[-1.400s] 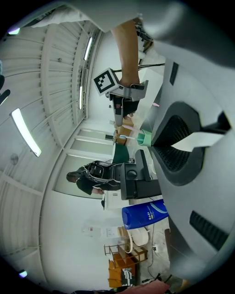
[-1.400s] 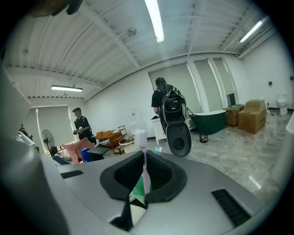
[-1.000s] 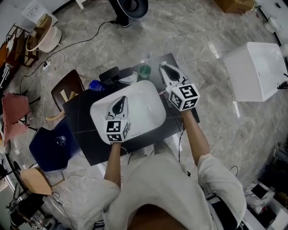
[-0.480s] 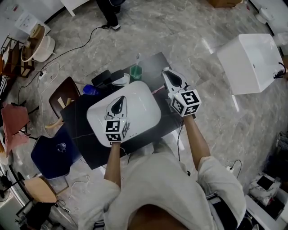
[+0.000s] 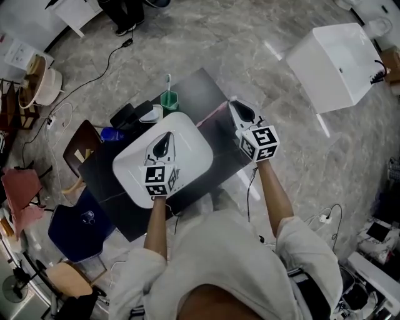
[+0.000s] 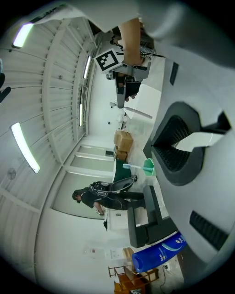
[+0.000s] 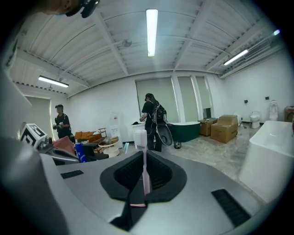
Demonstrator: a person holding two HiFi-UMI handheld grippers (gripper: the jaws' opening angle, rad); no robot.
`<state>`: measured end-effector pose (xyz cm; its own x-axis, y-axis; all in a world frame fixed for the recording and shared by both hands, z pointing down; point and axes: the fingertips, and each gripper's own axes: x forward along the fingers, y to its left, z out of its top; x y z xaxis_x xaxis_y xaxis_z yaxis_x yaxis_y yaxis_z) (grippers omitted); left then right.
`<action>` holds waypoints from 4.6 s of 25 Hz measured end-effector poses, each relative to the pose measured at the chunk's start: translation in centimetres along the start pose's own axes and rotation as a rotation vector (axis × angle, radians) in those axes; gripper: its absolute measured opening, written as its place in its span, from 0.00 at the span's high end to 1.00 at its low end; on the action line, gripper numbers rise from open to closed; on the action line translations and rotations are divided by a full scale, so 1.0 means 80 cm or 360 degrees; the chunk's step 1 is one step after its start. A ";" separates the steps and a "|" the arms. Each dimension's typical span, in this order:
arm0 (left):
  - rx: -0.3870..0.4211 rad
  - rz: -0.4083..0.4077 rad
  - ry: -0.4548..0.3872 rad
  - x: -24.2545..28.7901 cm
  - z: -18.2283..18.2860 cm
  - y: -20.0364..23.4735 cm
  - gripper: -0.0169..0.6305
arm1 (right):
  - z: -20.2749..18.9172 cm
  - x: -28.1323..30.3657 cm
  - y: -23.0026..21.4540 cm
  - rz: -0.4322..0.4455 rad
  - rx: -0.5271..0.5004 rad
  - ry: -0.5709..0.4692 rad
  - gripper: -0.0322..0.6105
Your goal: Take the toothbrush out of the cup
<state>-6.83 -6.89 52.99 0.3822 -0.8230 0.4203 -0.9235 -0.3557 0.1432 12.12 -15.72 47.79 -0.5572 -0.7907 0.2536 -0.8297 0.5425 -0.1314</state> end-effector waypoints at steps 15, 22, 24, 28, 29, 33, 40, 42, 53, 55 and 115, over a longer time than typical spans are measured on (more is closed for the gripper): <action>0.0004 -0.0019 0.0014 -0.003 -0.008 -0.015 0.94 | -0.064 -0.007 0.031 0.0008 -0.0985 0.0351 0.90; -0.0010 -0.0008 0.0019 -0.008 -0.014 -0.016 0.94 | -0.124 -0.003 0.058 0.0124 -0.1880 0.0547 0.90; -0.0016 0.0001 0.0018 -0.011 -0.016 -0.014 0.94 | -0.139 -0.002 0.061 0.0150 -0.2044 0.0574 0.90; -0.0028 0.0017 0.0018 -0.016 -0.021 -0.010 0.94 | -0.168 -0.001 0.060 0.0179 -0.2172 0.0640 0.90; -0.0030 0.0021 0.0018 -0.017 -0.022 -0.009 0.94 | -0.175 0.000 0.059 0.0191 -0.2174 0.0657 0.90; -0.0042 0.0037 0.0022 -0.021 -0.025 -0.004 0.94 | -0.199 0.004 0.063 0.0248 -0.2166 0.0712 0.90; -0.0060 0.0059 0.0041 -0.026 -0.035 0.003 0.94 | -0.221 0.028 0.067 0.0257 -0.2210 0.0724 0.90; -0.0065 0.0066 0.0043 -0.027 -0.038 0.006 0.94 | -0.228 0.034 0.068 0.0254 -0.2207 0.0725 0.90; -0.0097 0.0110 0.0070 -0.031 -0.053 0.022 0.94 | -0.271 0.049 0.086 0.0414 -0.2200 0.0783 0.90; -0.0101 0.0115 0.0076 -0.031 -0.055 0.024 0.94 | -0.281 0.051 0.085 0.0436 -0.2177 0.0792 0.90; -0.0149 0.0315 -0.0015 -0.056 -0.030 0.091 0.94 | -0.062 0.158 0.125 0.0317 -0.0009 0.0230 0.77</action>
<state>-15.35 -4.72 54.27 0.1928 -0.8770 0.4402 -0.9794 -0.1443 0.1416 -3.07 -18.91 54.40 -0.6986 -0.6196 0.3578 -0.7037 0.6855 -0.1870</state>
